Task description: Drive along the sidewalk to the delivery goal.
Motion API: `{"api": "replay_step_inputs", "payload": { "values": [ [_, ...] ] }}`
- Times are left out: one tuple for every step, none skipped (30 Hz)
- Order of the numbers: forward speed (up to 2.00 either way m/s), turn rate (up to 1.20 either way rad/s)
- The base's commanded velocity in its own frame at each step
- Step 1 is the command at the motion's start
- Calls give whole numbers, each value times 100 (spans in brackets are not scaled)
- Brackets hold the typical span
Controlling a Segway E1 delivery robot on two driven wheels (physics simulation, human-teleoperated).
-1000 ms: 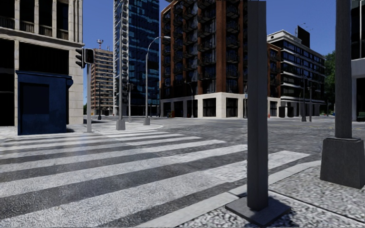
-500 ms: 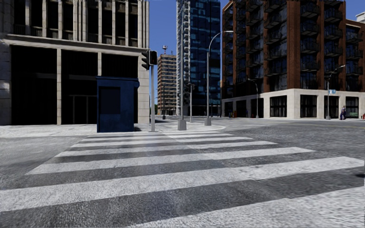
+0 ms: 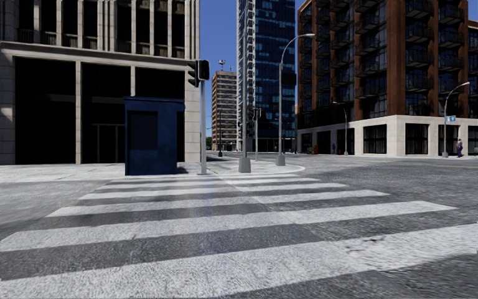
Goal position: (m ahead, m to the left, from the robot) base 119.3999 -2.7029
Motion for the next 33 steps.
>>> {"api": "replay_step_inputs", "payload": {
  "values": [
    [122,0],
    [122,0],
    [122,0],
    [122,0],
    [122,0],
    [122,0],
    [122,0],
    [122,0],
    [122,0],
    [122,0],
    [122,0],
    [122,0],
    [122,0],
    [122,0],
    [122,0],
    [122,0],
    [122,0],
    [122,0],
    [122,0],
    [122,0],
    [122,0],
    [122,0],
    [122,0],
    [122,0],
    [122,0],
    [122,0],
    [122,0],
    [122,0],
    [122,0],
    [122,0],
    [122,0],
    [122,0],
    [122,0]
  ]
}}
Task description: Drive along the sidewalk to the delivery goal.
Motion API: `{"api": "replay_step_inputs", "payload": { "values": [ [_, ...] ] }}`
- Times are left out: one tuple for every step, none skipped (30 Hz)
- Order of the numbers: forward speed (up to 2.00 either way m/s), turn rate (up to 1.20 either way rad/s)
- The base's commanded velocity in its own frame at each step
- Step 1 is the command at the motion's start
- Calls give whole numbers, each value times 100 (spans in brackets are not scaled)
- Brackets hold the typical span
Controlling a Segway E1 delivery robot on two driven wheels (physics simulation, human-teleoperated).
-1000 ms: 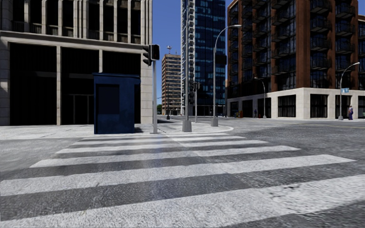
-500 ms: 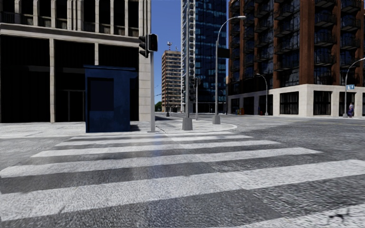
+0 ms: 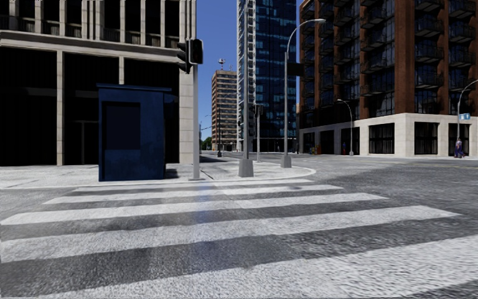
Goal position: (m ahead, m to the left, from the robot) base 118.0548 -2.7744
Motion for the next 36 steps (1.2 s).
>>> {"api": "replay_step_inputs", "payload": {
  "values": [
    [122,0],
    [122,0],
    [122,0],
    [122,0],
    [122,0],
    [122,0],
    [122,0],
    [122,0],
    [122,0],
    [122,0],
    [122,0],
    [122,0],
    [122,0],
    [122,0],
    [122,0],
    [122,0],
    [122,0],
    [122,0],
    [122,0],
    [122,0],
    [122,0],
    [122,0],
    [122,0],
    [122,0],
    [122,0],
    [122,0],
    [122,0],
    [122,0],
    [122,0],
    [122,0],
    [122,0],
    [122,0],
    [122,0],
    [122,0],
    [122,0],
    [122,0]
  ]
}}
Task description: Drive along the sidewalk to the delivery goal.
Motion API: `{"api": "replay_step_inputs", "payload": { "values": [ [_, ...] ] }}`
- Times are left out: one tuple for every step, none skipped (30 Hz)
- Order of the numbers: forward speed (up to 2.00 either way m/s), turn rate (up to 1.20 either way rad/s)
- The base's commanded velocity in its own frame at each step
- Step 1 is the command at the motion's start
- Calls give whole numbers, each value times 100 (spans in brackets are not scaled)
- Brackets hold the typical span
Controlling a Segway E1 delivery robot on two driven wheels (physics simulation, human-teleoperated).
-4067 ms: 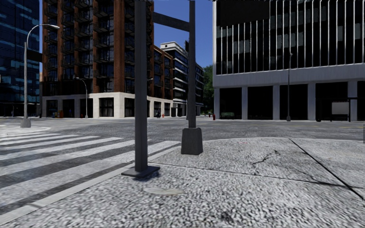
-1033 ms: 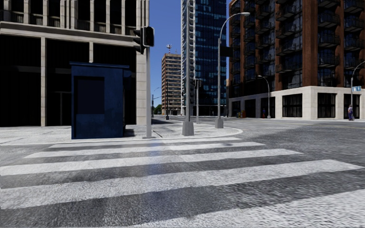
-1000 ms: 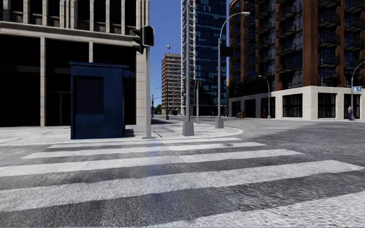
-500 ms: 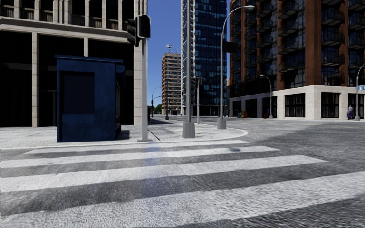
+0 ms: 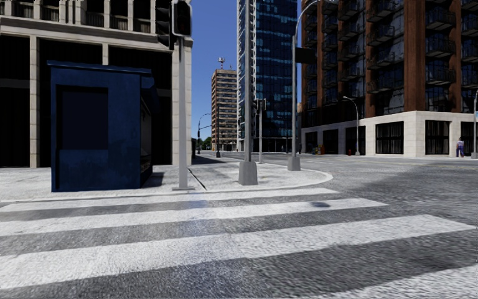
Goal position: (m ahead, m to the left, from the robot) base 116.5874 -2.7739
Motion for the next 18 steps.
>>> {"api": "replay_step_inputs", "payload": {
  "values": [
    [122,0],
    [122,0],
    [122,0],
    [122,0],
    [122,0],
    [122,0],
    [122,0],
    [122,0],
    [122,0],
    [122,0],
    [122,0],
    [122,0],
    [122,0],
    [122,0],
    [122,0],
    [122,0],
    [122,0],
    [122,0]
  ]
}}
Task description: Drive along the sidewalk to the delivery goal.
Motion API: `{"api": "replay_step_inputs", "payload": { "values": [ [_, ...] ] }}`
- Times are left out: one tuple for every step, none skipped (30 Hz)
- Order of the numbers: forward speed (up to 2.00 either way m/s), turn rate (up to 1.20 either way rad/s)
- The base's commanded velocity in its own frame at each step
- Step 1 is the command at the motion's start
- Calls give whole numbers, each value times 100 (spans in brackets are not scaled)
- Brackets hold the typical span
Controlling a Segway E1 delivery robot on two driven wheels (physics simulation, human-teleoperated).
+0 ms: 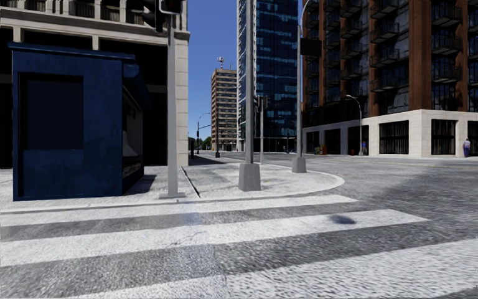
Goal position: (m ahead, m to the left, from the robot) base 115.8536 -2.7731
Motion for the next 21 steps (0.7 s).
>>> {"api": "replay_step_inputs", "payload": {
  "values": [
    [122,0],
    [122,0],
    [122,0],
    [122,0],
    [122,0],
    [122,0],
    [122,0],
    [122,0],
    [122,0],
    [122,0],
    [122,0],
    [122,0],
    [122,0],
    [122,0],
    [122,0],
    [122,0],
    [122,0],
    [122,0],
    [122,0],
    [122,0],
    [122,0]
  ]
}}
